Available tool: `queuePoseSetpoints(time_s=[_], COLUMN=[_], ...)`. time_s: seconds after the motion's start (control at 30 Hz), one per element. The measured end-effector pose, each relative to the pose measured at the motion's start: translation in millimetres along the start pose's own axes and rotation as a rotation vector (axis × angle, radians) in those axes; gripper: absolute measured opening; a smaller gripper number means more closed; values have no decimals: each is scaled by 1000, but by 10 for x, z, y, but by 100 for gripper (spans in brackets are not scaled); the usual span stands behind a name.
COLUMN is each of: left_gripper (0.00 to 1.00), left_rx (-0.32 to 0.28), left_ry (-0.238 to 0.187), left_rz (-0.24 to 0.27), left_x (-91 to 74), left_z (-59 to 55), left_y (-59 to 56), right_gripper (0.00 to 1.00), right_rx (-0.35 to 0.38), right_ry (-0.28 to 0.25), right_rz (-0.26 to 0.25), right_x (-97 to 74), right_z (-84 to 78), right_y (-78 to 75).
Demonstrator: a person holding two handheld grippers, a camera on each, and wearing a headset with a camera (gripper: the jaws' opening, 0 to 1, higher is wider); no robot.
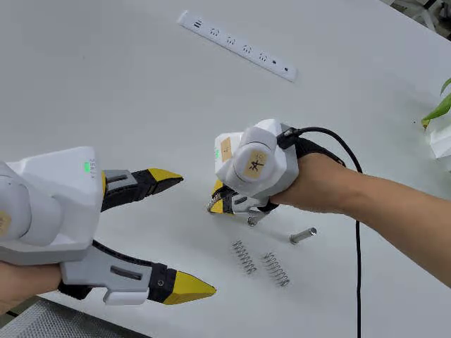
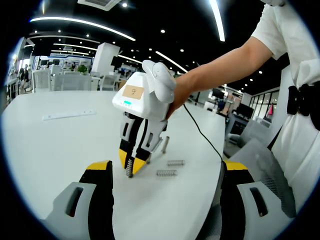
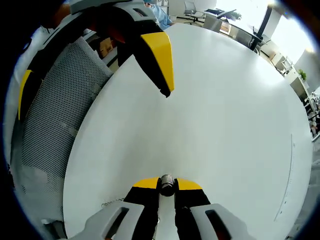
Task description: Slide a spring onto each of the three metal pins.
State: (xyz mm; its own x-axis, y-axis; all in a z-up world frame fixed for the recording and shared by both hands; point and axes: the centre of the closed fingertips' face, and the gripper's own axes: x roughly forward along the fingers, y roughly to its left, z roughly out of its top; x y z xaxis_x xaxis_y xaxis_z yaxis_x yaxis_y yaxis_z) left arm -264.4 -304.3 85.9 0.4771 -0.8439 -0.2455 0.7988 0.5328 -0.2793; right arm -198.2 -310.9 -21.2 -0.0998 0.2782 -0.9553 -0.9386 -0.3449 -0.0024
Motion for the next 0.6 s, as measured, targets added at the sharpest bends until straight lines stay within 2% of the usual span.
queuePoseSetpoints(time_s=[0.6], left_gripper=[87], left_rx=[0], left_ry=[4], left_rz=[-2], left_x=[-13], left_z=[2], left_y=[1], right_gripper=[11], right_rx=[21], right_ry=[-5], right_rz=[9], right_x=[10], right_z=[11], right_y=[10])
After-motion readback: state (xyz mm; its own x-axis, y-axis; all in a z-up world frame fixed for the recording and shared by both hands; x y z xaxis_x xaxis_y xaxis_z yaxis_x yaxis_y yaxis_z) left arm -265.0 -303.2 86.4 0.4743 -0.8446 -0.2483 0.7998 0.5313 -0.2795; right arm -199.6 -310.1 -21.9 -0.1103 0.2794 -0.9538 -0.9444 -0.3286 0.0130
